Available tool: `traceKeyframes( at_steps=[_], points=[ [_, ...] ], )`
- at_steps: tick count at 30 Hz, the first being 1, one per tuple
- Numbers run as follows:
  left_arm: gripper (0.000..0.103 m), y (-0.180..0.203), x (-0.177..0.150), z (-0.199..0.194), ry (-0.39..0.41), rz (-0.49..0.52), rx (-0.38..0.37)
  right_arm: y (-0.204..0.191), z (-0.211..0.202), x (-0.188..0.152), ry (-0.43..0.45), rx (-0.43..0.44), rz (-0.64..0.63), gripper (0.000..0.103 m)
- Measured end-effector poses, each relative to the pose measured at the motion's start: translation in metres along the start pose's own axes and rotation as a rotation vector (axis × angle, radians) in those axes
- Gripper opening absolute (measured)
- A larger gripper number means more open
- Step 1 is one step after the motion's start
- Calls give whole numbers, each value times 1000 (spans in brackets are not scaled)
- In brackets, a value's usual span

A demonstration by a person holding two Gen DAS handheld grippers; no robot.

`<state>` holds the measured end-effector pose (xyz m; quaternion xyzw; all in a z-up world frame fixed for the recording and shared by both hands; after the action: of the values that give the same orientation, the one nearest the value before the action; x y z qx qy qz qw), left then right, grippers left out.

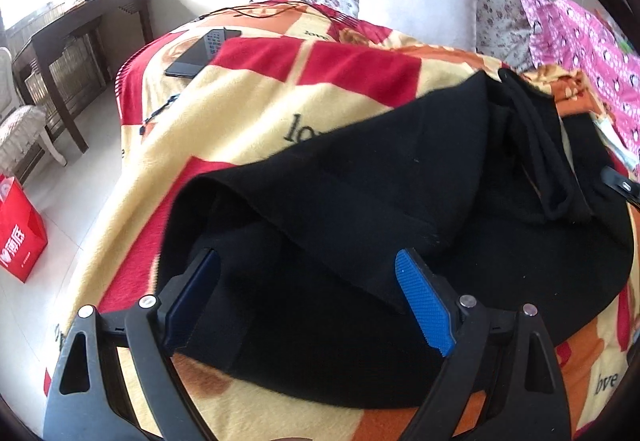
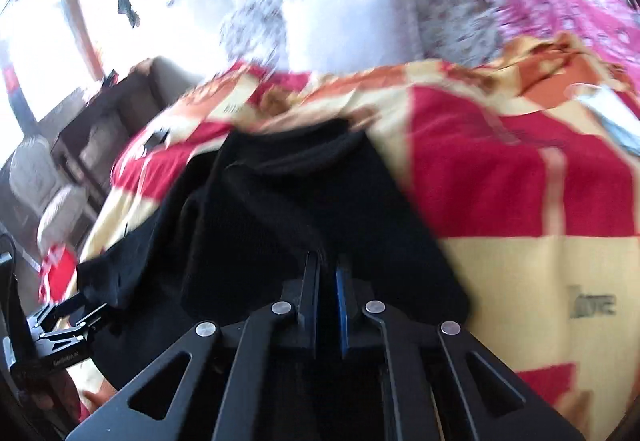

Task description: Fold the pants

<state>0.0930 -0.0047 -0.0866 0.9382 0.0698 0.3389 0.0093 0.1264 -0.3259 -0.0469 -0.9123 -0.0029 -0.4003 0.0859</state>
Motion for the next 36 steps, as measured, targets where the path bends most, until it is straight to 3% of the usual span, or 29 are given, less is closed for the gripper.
traceKeyframes(
  at_steps=[4,7,9,11,14,16,19,21,22,23,25,27,28,30,36],
  points=[
    [90,-12,-4,-15,4,-38,-36,54,-53,-17,53,-63,90,5],
    [90,-23,-9,-22,-6,-72,-63,100,-68,-50,17,-97,212,6],
    [90,-32,-15,-26,-21,-92,-82,117,-61,-75,-32,-83,277,16],
    [90,-40,-21,-28,-36,-114,-88,122,-56,-86,-41,-28,331,37],
    [90,-58,-35,-30,-70,-192,-110,121,-57,-86,-6,43,371,55],
    [90,-64,-43,-28,-97,-235,-131,120,-58,-82,-1,57,380,63],
    [90,-69,-50,-22,-116,-282,-131,128,-54,-79,9,64,413,63],
    [90,-64,-46,-21,-99,-271,-128,131,-50,-78,38,87,448,61],
    [90,-59,-43,-18,-102,-267,-145,134,-48,-77,47,94,465,49],
    [90,-54,-40,-15,-106,-268,-154,135,-44,-77,43,96,470,25],
    [88,-49,-33,-10,-91,-258,-158,135,-38,-78,49,118,482,7],
    [54,-42,-27,-7,-80,-241,-165,135,-39,-79,60,120,486,6],
    [21,-42,-27,-6,-91,-246,-181,134,-44,-78,75,123,484,5],
    [11,-38,-25,-7,-107,-271,-247,130,-62,-72,110,134,460,4],
    [10,-39,-15,-39,-56,-229,-299,110,-112,-62,158,153,375,4]
  ],
)
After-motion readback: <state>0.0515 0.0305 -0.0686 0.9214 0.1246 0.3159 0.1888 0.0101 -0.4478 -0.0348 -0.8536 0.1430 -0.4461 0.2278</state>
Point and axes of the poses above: each gripper's, at about its wrist camera, not at the fingertips, and z roughly the way its jaws point, y to its right, x to its top, the point moved 8 cm from there along z, roughly the way its jaws point, and after that the axes turned 4 degrees about -z, right-handed, at the moved point
